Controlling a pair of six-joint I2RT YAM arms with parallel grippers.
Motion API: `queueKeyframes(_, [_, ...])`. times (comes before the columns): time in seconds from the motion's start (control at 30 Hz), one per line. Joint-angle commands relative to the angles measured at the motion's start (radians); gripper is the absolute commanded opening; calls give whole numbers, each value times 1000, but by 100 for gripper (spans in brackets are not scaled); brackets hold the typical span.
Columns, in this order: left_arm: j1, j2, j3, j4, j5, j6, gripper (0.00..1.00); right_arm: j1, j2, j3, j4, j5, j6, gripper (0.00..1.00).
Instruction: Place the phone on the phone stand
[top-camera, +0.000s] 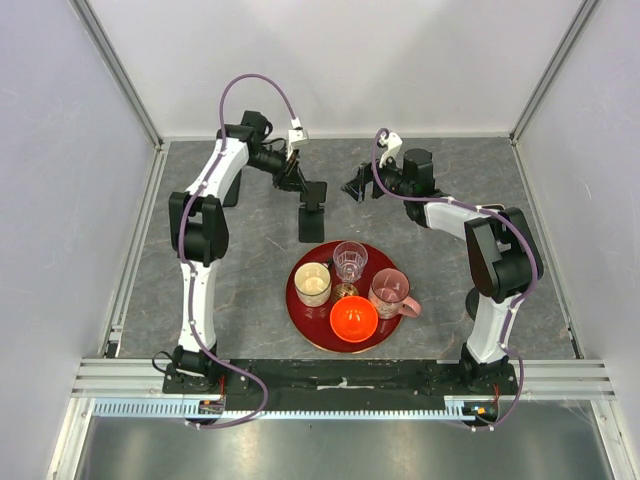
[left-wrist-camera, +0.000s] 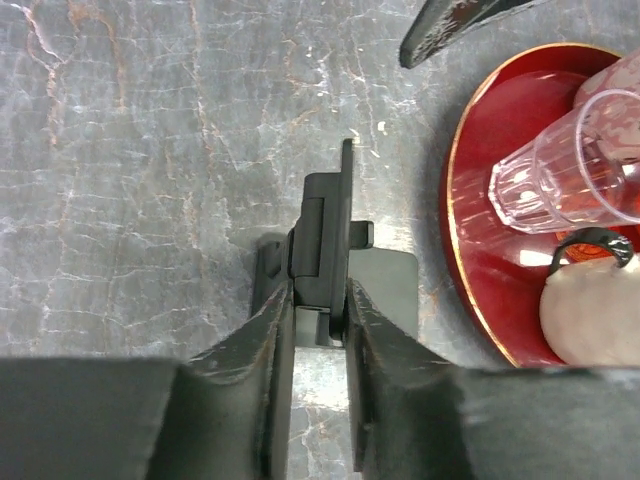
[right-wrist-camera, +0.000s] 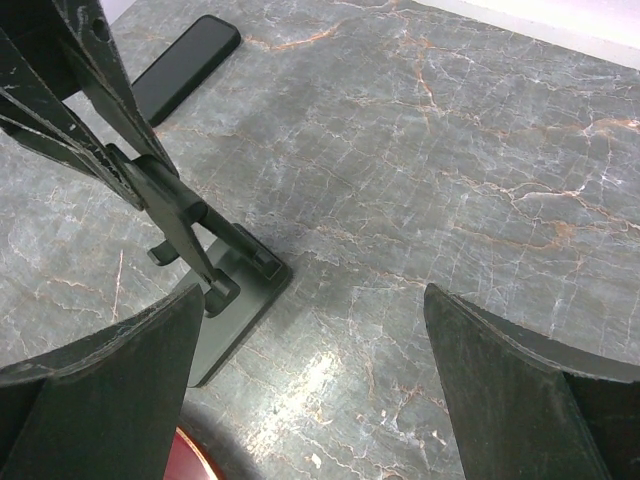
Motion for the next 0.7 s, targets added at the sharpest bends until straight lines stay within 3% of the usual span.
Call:
queueKeyframes(0.0, [-9, -63, -45, 169, -70, -122, 44, 4, -25, 7, 59, -28, -2, 98])
queueKeyframes(0.1, [-9, -102, -57, 179, -75, -133, 85, 4, -30, 6, 62, -29, -3, 98])
queueKeyframes(0.13, [-7, -109, -59, 185, -73, -141, 93, 4, -28, 3, 64, -31, -2, 98])
queueKeyframes(0.23, [2, -144, -74, 210, -41, -142, 95, 4, -31, 0, 70, -33, -3, 98])
queueKeyframes(0.33, [66, -209, -136, 337, 84, -229, 96, 3, -33, -2, 72, -28, -5, 98])
queueKeyframes(0.43, [104, -311, -302, 762, 102, -525, 97, 4, -36, -2, 73, -28, 0, 98])
queueKeyframes(0.47, [106, -372, -367, 906, -91, -704, 97, 4, -36, -2, 73, -22, 1, 98])
queueKeyframes(0.5, [108, -393, -468, 1116, -232, -765, 99, 4, -34, 0, 73, -19, 4, 98])
queueKeyframes(0.53, [106, -404, -490, 1183, -373, -808, 100, 4, -37, 1, 72, -17, 3, 98])
queueKeyframes(0.57, [106, -399, -489, 1195, -637, -854, 100, 3, -36, 3, 63, -13, 1, 98])
queueKeyframes(0.63, [109, -323, -354, 1036, -894, -895, 100, 4, -39, 4, 56, -5, -5, 98])
queueKeyframes(0.67, [114, -278, -275, 930, -1110, -937, 100, 3, -39, 4, 55, -3, -3, 98])
